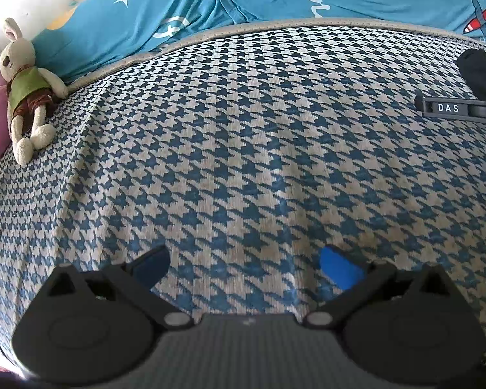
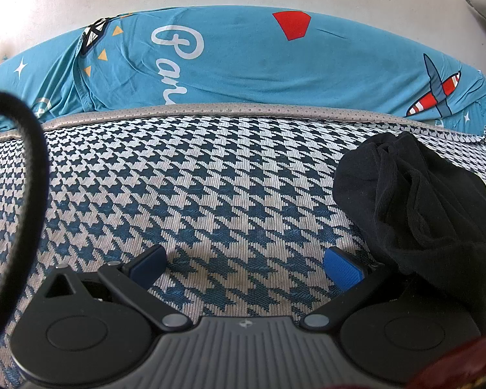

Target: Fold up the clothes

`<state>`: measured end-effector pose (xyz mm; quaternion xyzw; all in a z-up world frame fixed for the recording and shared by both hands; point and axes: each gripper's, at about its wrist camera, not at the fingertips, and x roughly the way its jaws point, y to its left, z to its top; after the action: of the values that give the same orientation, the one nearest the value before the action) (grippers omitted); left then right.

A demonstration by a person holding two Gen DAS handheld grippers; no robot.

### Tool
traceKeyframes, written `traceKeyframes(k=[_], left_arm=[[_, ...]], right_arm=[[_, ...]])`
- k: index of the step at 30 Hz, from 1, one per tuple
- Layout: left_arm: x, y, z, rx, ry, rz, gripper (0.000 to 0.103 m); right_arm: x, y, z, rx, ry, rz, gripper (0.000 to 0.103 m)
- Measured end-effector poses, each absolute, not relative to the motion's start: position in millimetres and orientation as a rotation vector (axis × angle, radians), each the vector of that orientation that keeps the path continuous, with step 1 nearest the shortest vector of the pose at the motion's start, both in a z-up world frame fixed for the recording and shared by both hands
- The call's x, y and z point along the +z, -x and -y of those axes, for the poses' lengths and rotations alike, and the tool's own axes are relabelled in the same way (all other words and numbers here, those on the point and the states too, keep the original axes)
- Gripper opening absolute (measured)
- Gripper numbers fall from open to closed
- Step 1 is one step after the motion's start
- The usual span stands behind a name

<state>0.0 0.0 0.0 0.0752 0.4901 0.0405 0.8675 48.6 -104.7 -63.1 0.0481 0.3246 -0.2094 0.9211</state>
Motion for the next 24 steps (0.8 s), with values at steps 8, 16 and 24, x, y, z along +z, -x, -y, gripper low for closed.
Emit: traceKeyframes(k=[8,16,24], left_arm=[[-3,-9,-5,0.058,-0.085,-1.042,0.103],[-7,-10,0,0.082,-0.124,-1.037,0.103],[-13,-13,-4,0.083,-0.122,-1.033,0.103]], right_arm=[[-63,-49,105,-0.43,-0.098,-0.666,0.103],[-63,-49,105,-0.43,-0.099,-0.666,0.103],[-63,-49,105,-0.43,-0.099,-0.666,0.103]])
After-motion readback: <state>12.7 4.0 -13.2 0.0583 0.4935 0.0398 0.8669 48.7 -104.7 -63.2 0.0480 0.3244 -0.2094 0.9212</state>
